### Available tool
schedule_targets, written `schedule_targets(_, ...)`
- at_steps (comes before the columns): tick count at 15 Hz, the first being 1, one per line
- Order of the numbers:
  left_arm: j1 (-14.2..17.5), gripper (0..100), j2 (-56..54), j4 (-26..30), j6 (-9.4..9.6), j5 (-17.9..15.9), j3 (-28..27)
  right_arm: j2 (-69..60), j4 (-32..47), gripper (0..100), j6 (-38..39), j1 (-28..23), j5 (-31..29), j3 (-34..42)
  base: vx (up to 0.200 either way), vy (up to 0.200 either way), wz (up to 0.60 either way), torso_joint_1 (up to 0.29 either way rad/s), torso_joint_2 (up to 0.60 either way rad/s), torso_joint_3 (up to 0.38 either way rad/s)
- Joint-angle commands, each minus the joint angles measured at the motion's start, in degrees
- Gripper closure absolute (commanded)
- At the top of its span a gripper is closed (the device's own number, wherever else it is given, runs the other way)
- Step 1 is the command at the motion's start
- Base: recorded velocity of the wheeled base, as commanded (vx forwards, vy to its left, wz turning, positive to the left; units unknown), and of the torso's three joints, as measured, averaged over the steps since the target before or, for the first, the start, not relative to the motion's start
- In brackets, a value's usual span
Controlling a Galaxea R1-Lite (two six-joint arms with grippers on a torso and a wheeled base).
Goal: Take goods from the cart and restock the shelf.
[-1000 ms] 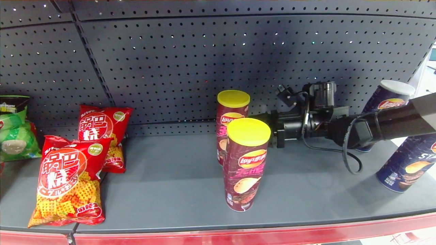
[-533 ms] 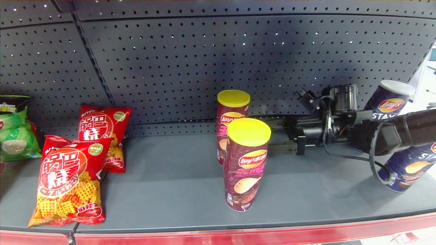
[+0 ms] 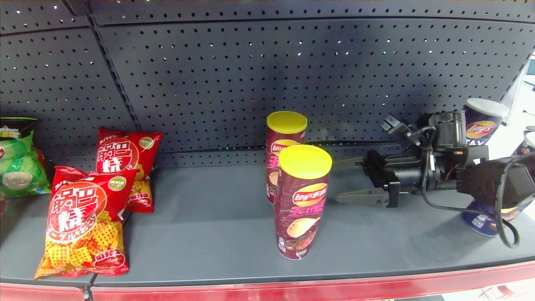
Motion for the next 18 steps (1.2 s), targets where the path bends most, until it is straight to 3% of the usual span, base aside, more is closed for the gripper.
schedule_targets(1, 0.01, 0, -0.02, 0.02, -0.02, -0.02, 0.01, -3.50, -0.03, 0, -0.07, 0.29, 0.05, 2.75, 0.000, 0.000, 0.00, 0.000, 0.00, 0.000)
schedule_targets(18, 0.01, 0, -0.02, 0.02, -0.02, -0.02, 0.01, -5.26, -0.03, 0, 0.10, 11.10, -0.83, 6.18, 0.000, 0.000, 0.00, 0.000, 0.00, 0.000)
